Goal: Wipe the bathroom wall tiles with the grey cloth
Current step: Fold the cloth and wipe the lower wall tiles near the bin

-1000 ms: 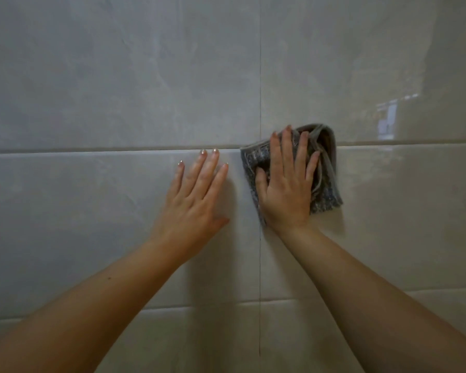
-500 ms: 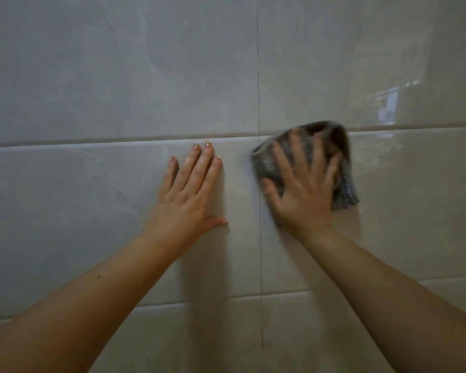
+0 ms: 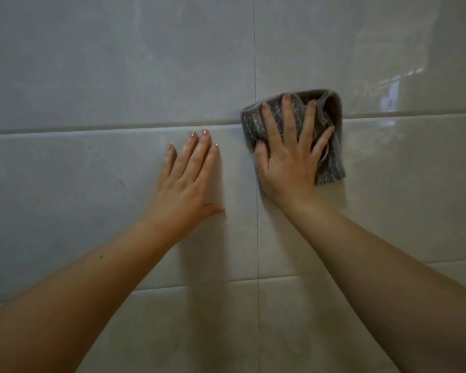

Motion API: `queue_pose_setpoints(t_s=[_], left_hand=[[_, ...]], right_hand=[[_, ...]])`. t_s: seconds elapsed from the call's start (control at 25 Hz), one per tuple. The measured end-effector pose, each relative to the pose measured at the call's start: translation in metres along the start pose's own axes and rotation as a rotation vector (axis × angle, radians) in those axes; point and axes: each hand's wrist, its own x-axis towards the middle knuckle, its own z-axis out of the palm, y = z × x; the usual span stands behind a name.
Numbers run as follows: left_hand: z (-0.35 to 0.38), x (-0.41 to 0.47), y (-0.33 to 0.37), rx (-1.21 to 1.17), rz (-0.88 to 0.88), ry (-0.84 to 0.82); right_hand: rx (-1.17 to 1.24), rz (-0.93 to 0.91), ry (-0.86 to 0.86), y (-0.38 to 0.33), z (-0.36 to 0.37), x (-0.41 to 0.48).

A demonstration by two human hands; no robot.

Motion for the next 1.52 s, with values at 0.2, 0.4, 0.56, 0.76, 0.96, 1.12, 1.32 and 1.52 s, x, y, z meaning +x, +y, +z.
queue_pose_setpoints(t_s=[0.2,0.4,0.56,0.76,0.96,1.12,1.32,1.52], left_hand=[[0.001,-0.006,0.005,-0.023,-0.01,0.022],[0.002,-0.006,0.012,-0.004,-0.024,-0.015],[0.001,-0.003,0.018,-0.016,-0.052,-0.032],[0.001,-0.004,0.016,-0.018,-0.03,-0.004],[0.001,0.0,0.024,-0.013,-0.055,-0.002],[0.0,0.021,0.05,-0.04,-0.013,0.028],[0.005,0.043,0.073,-0.036,0.004,0.076],[0.006,0.052,0.091,-0.041,0.062,0.095]], right_hand=[[-0.048,-0.343,-0.145,0.008,0.012,-0.138],[-0.098,-0.363,-0.115,0.057,0.014,-0.12],[0.0,0.131,0.015,0.014,0.002,-0.04],[-0.004,-0.288,-0.054,0.058,0.006,-0.062],[-0.01,0.501,0.059,0.154,-0.003,-0.018],[-0.064,0.295,0.007,0.105,0.001,-0.038],[-0.078,0.18,0.035,0.172,-0.003,-0.014],[-0.038,0.618,0.058,0.194,-0.01,-0.023]])
